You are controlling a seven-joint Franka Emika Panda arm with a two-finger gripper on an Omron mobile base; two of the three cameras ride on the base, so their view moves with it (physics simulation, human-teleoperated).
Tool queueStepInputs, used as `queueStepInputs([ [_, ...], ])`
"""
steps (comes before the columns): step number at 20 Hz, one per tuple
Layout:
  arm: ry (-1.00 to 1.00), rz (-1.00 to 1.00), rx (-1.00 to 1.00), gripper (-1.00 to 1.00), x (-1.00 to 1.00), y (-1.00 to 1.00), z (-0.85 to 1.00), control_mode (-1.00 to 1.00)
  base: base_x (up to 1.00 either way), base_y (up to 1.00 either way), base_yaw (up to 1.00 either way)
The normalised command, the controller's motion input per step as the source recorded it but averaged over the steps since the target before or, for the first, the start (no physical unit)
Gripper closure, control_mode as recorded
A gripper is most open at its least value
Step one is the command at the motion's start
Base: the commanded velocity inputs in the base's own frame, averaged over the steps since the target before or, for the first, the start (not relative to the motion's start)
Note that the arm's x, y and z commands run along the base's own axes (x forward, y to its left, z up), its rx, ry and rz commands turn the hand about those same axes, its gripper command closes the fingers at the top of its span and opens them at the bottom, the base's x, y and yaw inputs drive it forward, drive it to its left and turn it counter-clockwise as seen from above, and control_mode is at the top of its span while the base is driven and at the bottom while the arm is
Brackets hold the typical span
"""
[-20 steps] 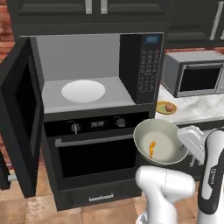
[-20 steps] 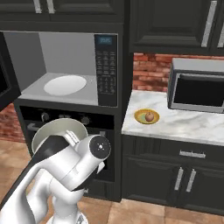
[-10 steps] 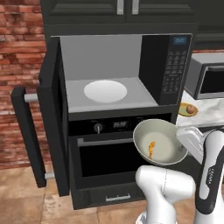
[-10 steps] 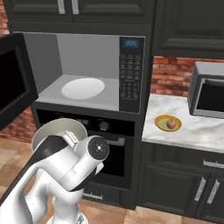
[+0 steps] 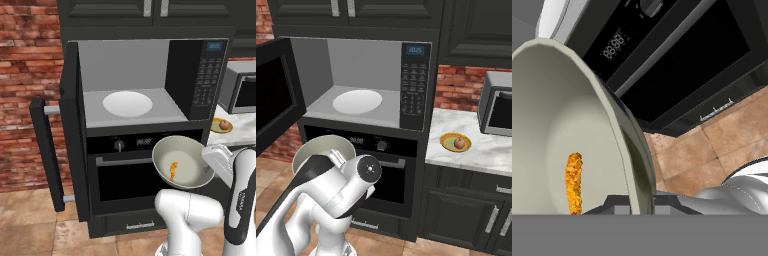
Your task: Remove the peach from the bowl and place it on the small plate. Then place the bowl with only the shrimp in the microwave, close the door, and press the start button to microwave the shrimp.
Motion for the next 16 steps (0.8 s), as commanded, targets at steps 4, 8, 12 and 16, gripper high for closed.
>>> queueStepInputs([
  [4, 0.00, 0.00, 0.00, 1.00, 0.00, 0.00, 0.00, 1.00, 0.13, 0.20, -0.04],
  [8, 0.00, 0.00, 0.00, 1.00, 0.00, 0.00, 0.00, 1.00, 0.16, 0.46, -0.08],
  [12, 0.00, 0.00, 0.00, 1.00, 0.00, 0.00, 0.00, 1.00, 0.21, 0.41, -0.06],
  [16, 0.00, 0.00, 0.00, 1.00, 0.00, 0.00, 0.00, 1.00, 0.28, 0.00, 0.00],
])
